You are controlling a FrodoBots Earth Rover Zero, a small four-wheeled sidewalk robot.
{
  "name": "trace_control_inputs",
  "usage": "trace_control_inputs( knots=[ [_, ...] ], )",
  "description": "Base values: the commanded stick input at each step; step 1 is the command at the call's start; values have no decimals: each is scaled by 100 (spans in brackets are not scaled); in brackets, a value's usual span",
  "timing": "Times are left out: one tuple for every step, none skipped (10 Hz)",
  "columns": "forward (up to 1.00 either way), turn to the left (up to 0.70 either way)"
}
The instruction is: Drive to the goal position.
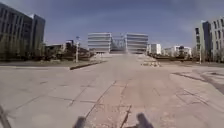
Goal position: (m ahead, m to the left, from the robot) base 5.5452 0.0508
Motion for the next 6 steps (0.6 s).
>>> trace_control_inputs(
  knots=[
    [70,0],
    [70,0],
    [70,0],
    [70,0],
    [70,0],
    [70,0]
  ],
)
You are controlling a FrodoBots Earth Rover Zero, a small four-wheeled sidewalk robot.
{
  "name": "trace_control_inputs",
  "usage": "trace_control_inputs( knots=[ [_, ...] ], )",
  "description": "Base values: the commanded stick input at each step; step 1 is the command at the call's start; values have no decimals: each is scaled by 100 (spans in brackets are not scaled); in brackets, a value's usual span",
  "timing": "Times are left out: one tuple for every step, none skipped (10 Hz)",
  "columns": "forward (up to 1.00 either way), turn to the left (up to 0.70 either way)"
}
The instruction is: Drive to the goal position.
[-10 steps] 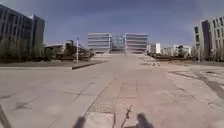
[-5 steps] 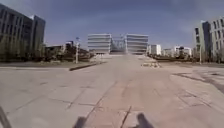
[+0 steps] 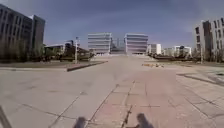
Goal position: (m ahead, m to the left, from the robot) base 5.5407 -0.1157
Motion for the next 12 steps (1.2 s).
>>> trace_control_inputs(
  knots=[
    [70,0],
    [70,0],
    [70,0],
    [70,0],
    [70,0],
    [70,0],
    [70,0],
    [70,0],
    [70,0],
    [70,0],
    [70,0],
    [70,0]
  ],
)
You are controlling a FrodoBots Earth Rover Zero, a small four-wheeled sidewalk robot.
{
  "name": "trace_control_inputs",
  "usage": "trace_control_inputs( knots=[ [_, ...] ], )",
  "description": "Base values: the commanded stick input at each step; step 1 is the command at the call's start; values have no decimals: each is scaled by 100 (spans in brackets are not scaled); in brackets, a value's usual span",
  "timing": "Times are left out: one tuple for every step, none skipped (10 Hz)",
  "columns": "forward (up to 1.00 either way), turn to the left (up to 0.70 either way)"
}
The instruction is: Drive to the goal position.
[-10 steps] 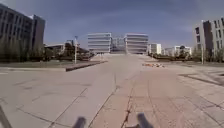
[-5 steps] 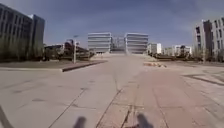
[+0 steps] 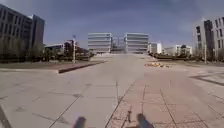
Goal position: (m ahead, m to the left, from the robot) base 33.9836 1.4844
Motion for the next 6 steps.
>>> trace_control_inputs(
  knots=[
    [70,0],
    [70,0],
    [70,0],
    [70,0],
    [70,0],
    [70,0]
  ],
)
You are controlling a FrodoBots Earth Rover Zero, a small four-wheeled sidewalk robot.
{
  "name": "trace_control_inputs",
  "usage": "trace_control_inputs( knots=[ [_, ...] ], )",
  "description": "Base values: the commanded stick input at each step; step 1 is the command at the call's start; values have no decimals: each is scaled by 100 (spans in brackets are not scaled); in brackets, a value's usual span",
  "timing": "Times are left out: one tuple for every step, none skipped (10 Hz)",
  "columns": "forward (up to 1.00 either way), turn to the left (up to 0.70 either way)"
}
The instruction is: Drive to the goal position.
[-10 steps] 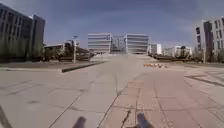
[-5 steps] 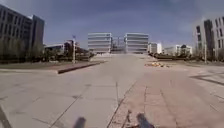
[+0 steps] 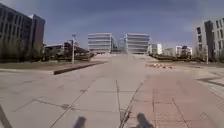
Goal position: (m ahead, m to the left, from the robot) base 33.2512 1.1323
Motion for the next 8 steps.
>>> trace_control_inputs(
  knots=[
    [70,0],
    [70,0],
    [70,0],
    [70,0],
    [70,0],
    [70,0],
    [70,0],
    [70,0]
  ],
)
